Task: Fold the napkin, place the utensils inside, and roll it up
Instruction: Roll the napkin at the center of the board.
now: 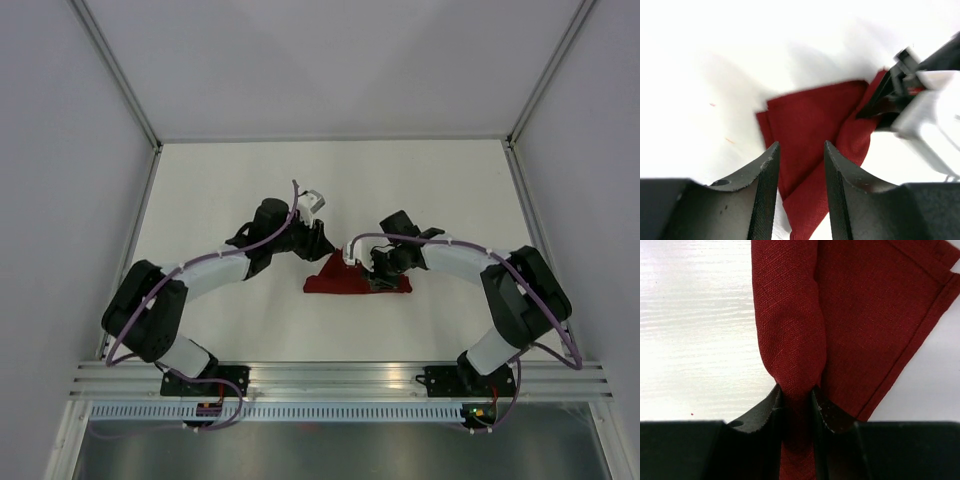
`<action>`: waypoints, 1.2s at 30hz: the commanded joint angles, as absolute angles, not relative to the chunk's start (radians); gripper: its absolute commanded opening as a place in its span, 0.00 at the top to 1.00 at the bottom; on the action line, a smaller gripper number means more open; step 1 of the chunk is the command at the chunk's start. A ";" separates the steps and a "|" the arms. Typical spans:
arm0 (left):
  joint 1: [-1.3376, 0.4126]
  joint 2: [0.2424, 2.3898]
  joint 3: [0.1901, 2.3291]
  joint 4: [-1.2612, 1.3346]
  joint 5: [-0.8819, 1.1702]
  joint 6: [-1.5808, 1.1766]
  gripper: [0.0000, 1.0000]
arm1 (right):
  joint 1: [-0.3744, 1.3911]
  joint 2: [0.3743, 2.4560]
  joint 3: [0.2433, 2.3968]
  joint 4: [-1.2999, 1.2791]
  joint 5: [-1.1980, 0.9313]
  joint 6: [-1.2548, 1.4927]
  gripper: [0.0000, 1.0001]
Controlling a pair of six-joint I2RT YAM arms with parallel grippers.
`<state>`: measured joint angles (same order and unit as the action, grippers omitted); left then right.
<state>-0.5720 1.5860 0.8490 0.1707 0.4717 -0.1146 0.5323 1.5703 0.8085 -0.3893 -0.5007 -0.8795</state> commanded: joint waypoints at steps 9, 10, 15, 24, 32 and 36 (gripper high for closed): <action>-0.664 1.256 0.595 0.541 0.146 -0.063 0.46 | 0.404 1.980 1.195 -0.988 -0.658 -1.087 0.87; -0.723 1.249 0.582 0.545 0.074 -0.023 0.46 | 0.388 2.023 1.237 -1.009 -0.673 -1.104 0.87; -0.908 1.250 0.575 0.531 -0.083 0.231 0.44 | 0.353 2.169 1.365 -1.150 -0.706 -1.140 0.87; -1.097 1.451 0.672 0.382 -0.222 0.521 0.43 | 0.330 2.266 1.460 -1.212 -0.719 -1.131 0.86; -1.154 1.580 0.715 0.367 -0.218 0.583 0.37 | 0.328 2.281 1.459 -1.200 -0.701 -1.115 0.86; -1.154 1.637 0.730 0.374 -0.209 0.604 0.36 | 0.328 2.292 1.460 -1.193 -0.698 -1.109 0.85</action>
<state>-1.1526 1.6089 0.6861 0.3523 -0.1928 0.5312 0.3290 2.2284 1.4746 -1.2968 -0.8486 -1.0611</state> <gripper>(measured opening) 0.639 0.291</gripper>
